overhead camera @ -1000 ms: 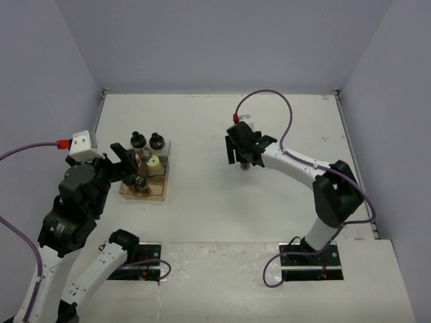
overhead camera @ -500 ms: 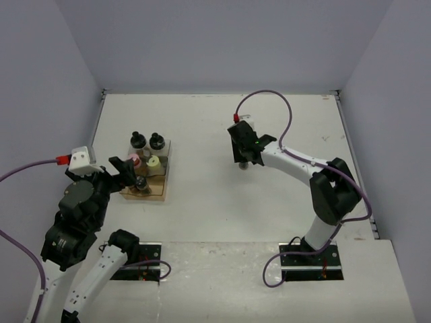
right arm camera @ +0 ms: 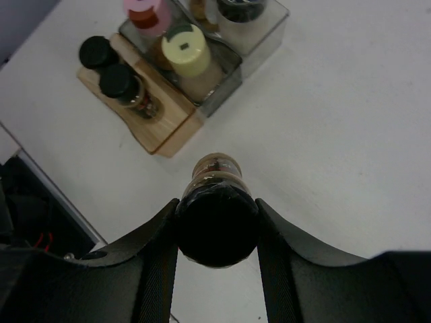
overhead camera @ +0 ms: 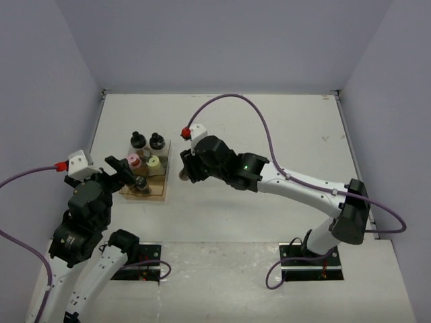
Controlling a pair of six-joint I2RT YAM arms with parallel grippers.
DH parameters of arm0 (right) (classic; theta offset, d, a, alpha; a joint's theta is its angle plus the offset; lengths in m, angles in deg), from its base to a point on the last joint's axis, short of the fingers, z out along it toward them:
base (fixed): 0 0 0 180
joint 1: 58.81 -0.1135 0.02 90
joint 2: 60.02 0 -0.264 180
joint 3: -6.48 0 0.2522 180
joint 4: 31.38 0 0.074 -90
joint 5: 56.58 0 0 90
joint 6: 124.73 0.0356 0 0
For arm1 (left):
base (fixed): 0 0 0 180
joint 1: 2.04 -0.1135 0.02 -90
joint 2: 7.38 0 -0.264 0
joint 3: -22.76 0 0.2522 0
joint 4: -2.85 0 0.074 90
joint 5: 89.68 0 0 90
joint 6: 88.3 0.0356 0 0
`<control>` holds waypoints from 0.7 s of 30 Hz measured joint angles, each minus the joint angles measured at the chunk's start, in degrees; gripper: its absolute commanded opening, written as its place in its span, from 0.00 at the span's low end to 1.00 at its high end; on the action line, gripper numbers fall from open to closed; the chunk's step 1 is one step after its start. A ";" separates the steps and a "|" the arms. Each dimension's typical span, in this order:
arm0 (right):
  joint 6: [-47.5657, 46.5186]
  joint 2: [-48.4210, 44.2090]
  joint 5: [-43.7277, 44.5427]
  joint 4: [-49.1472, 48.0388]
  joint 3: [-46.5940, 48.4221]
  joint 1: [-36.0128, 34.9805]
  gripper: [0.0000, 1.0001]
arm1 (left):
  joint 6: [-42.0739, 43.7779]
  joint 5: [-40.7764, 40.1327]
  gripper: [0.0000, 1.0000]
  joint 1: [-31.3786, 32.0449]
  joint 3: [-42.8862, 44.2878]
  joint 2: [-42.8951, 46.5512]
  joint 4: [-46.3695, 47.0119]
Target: Organize the condiment bottles
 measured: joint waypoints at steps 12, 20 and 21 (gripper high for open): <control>-7.15 16.72 -7.34 -6.88 14.93 -4.98 0.01 | -4.07 -6.16 1.00 -0.44 0.00 6.95 -1.33; -8.66 24.28 -10.47 -5.07 22.93 -4.96 0.01 | -4.48 -7.26 1.00 -0.48 0.00 8.48 -1.40; -8.87 25.07 -10.47 -5.14 24.04 -4.98 0.02 | -4.48 -7.26 1.00 -0.48 0.00 8.48 -1.44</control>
